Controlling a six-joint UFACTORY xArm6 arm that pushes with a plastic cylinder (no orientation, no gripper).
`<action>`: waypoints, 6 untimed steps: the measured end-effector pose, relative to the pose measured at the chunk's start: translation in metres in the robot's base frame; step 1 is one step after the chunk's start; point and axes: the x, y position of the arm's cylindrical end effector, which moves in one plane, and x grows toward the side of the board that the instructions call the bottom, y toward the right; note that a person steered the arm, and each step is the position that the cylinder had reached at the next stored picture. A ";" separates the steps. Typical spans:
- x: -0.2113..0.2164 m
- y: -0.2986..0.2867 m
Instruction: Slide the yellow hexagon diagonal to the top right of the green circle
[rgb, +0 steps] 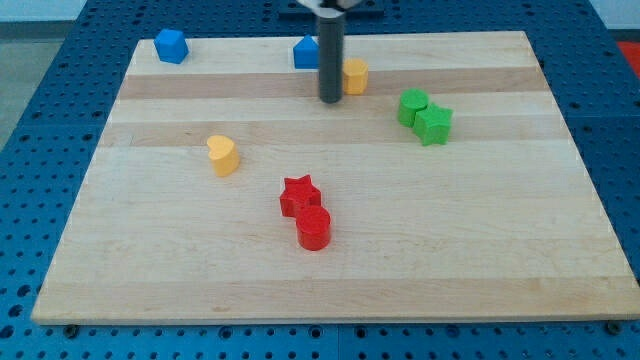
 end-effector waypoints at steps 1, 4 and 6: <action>-0.009 -0.017; -0.026 0.061; -0.026 0.150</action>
